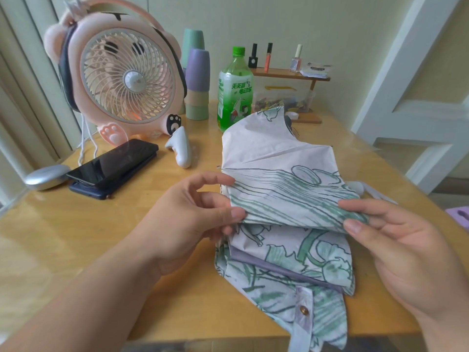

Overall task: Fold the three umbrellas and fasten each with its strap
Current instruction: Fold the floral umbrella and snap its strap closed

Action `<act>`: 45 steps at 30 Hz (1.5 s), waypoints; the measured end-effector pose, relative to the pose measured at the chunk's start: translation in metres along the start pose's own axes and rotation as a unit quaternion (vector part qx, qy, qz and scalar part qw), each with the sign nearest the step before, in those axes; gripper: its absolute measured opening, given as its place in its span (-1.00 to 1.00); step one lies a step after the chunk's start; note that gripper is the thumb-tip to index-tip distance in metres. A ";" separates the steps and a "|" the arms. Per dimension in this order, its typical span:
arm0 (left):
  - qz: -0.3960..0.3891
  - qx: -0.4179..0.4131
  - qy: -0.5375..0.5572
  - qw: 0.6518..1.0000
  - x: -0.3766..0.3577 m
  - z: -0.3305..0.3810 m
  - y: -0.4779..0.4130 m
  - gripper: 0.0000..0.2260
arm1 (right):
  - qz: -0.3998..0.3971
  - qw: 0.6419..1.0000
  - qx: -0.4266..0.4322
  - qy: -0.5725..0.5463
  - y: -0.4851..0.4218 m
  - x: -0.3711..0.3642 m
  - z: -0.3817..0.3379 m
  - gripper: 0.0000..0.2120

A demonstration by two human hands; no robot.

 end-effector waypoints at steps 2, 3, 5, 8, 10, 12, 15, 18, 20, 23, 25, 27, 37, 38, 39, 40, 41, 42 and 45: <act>0.015 -0.006 -0.001 1.000 0.001 0.002 0.000 -0.53 | 0.005 1.000 -0.001 0.002 0.000 0.000 0.000 -0.40; 0.017 -0.006 0.011 1.000 0.001 0.003 0.001 -0.56 | 0.010 1.000 -0.002 0.003 0.001 -0.001 0.000 -0.39; 0.010 0.001 0.038 0.999 0.001 0.004 0.002 -0.65 | 0.018 1.000 -0.003 0.013 0.003 0.000 0.003 -0.37; -0.007 0.005 0.033 0.999 0.000 0.001 0.002 -0.74 | 0.013 0.999 -0.023 0.025 0.008 0.002 0.004 -0.33; -0.016 -0.006 0.016 1.000 0.002 -0.001 0.002 -0.76 | 0.012 0.999 -0.033 0.038 0.013 0.004 0.005 -0.36; 0.000 -0.025 -0.065 0.998 0.007 -0.001 0.003 -0.85 | 0.015 0.997 -0.039 0.064 0.017 0.006 0.004 -0.66; 0.040 -0.040 -0.266 0.962 0.010 0.001 0.007 -0.95 | 0.000 0.991 -0.041 0.127 0.022 0.007 0.004 -0.78; 0.080 -0.037 -0.399 0.913 0.004 0.004 0.011 -0.90 | -0.002 0.985 -0.049 0.165 0.025 0.006 0.003 -0.76; 0.114 -0.085 -0.491 0.859 -0.001 0.010 0.011 -0.80 | 0.005 0.984 -0.050 0.173 0.024 0.003 0.002 -0.93; 0.085 -0.254 -0.625 0.733 -0.016 0.033 0.004 -0.78 | 0.022 0.975 -0.039 0.218 0.023 -0.002 0.003 -0.80; 0.006 -0.290 -0.692 0.661 -0.029 0.042 -0.007 -0.63 | 0.038 0.970 -0.040 0.237 0.020 -0.004 0.006 -0.84; -0.079 -0.253 -0.750 0.606 -0.040 0.041 -0.020 -0.44 | 0.042 0.967 -0.054 0.245 0.019 -0.005 0.009 -0.84; -0.234 -0.084 -0.763 0.597 -0.052 -0.009 0.001 -0.23 | -0.008 0.800 0.126 0.587 0.007 -0.021 -0.020 -0.84; -0.232 -0.091 -0.757 0.604 -0.052 -0.008 0.004 -0.23 | -0.065 0.794 0.153 0.584 0.004 -0.029 -0.022 -0.75; -0.227 -0.103 -0.755 0.607 -0.049 -0.008 0.006 -0.24 | -0.132 0.793 0.147 0.576 0.002 -0.039 -0.022 -0.65; -0.209 -0.137 -0.756 0.605 -0.043 -0.006 0.008 -0.25 | -0.191 0.794 0.136 0.561 0.001 -0.045 -0.017 -0.53; -0.181 -0.186 -0.760 0.596 -0.036 -0.005 0.010 -0.28 | -0.239 0.791 0.108 0.553 0.002 -0.046 -0.009 -0.43; -0.155 -0.214 -0.765 0.588 -0.028 -0.005 0.012 -0.30 | -0.268 0.782 0.112 0.551 0.004 -0.045 -0.002 -0.38; -0.120 -0.216 -0.767 0.592 0.000 -0.009 0.021 -0.36 | -0.314 0.757 0.100 0.565 0.014 -0.033 0.010 -0.41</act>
Point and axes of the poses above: each hand's wrist, its own y-axis away from the middle knuckle, its own x-axis out of the back of the hand, z = x × y, the point moved 3 cm from there along -y, towards the middle knuckle, and after that the axes turned 6 degrees about x, right-handed, at the moved point
